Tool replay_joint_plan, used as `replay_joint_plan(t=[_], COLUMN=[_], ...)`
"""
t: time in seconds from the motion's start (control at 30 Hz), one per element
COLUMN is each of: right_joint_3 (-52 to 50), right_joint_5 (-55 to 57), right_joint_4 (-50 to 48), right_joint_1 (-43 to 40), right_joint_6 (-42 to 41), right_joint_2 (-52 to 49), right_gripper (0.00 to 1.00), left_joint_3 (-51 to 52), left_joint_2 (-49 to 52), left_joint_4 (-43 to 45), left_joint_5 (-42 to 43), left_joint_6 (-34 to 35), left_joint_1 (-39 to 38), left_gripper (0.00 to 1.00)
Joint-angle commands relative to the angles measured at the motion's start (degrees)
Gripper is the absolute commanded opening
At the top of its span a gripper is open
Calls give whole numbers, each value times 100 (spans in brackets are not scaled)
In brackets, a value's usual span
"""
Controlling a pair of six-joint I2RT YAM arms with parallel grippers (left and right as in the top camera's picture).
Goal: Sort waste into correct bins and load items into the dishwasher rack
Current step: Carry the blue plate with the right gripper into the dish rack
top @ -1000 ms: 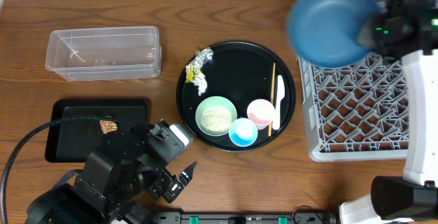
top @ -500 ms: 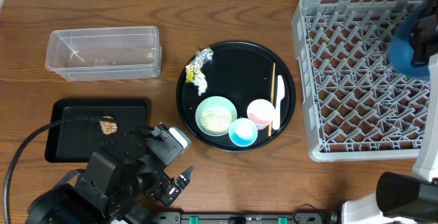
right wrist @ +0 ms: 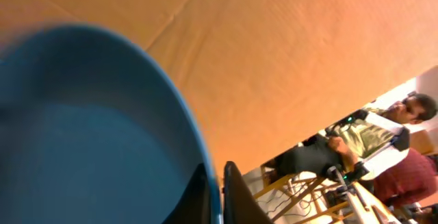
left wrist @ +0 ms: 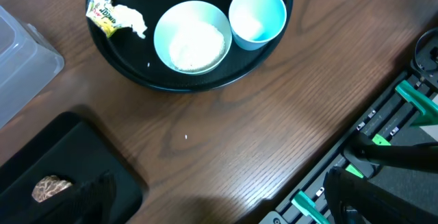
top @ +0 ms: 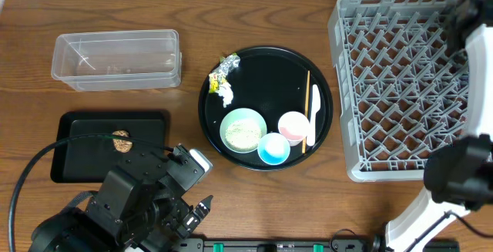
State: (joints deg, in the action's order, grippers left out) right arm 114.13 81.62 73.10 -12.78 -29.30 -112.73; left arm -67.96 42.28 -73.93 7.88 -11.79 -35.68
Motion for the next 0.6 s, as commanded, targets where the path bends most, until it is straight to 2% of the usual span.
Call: replay_joint_plan(t=[0.0,0.33,0.57], right_joint_3=[44,44,44], right_joint_5=[774,916,916], right_joint_4=[-302,-1475,-1523], right_joint_1=[-44,-39,11], right_joint_6=[551,1871,1952], right_joint_2=[-157,-938,-1233], right_gripper=[1,1,3], left_joint_3=[35,35,35], left_joint_2=[0,0,0], left_joint_4=[-22,9,28], left_joint_5=[-66,-68,-68], left_joint_6=[35,33,31], left_joint_1=[24,24,24], left_gripper=[98,98,98])
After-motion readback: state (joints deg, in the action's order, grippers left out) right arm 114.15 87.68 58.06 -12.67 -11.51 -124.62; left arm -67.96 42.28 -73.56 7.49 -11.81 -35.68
